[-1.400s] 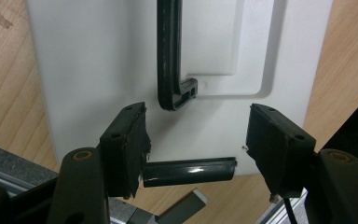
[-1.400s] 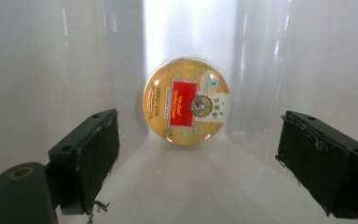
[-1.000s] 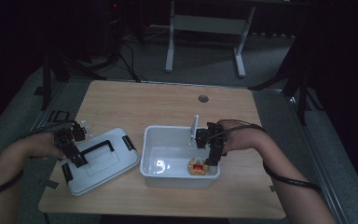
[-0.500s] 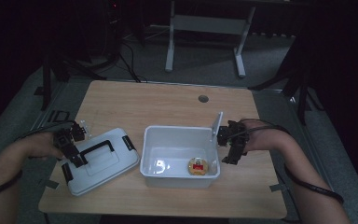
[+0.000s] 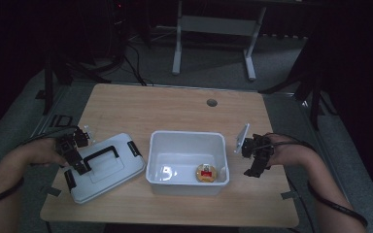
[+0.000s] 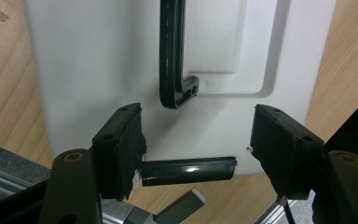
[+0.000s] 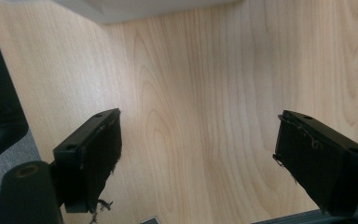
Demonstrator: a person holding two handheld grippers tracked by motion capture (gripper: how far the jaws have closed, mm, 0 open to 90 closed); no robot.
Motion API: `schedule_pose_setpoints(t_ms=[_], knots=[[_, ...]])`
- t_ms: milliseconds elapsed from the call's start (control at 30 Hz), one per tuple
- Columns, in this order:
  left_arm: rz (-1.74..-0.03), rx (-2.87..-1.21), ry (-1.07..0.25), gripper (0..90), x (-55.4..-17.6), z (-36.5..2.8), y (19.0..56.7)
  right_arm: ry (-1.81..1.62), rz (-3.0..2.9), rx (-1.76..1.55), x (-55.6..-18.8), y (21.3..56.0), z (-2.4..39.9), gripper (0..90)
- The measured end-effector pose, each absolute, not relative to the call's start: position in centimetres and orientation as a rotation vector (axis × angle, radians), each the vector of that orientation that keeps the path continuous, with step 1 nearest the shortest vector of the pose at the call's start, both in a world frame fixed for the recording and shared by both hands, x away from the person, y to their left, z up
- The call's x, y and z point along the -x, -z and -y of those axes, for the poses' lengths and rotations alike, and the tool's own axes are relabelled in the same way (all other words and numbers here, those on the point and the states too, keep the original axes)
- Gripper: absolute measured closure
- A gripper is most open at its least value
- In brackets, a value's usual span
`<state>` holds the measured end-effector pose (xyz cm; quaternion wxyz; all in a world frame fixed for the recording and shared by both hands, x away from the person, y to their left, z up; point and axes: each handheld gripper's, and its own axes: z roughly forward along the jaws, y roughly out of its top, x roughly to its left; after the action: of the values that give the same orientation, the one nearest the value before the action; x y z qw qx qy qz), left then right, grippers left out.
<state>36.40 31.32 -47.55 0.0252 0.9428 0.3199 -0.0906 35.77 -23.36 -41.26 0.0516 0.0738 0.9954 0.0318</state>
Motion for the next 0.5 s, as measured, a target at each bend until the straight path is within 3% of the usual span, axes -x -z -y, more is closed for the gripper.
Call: schedule_pose_setpoints(t_ms=[100,333,500], knots=[[-0.983,-2.926,0.294,36.3,-36.4,-31.3,47.8,-0.078,-3.042,-0.241,-35.7,42.1,23.9,14.3],[-0.932,-2.93,0.194,36.2,-36.9,-30.4,47.8,-0.045,-3.065,-0.277,-35.8,43.8,24.6,14.4],[-0.91,-2.972,0.213,46.7,-36.9,-29.7,48.4,-0.048,-3.072,-0.284,-35.8,44.4,24.8,14.8]])
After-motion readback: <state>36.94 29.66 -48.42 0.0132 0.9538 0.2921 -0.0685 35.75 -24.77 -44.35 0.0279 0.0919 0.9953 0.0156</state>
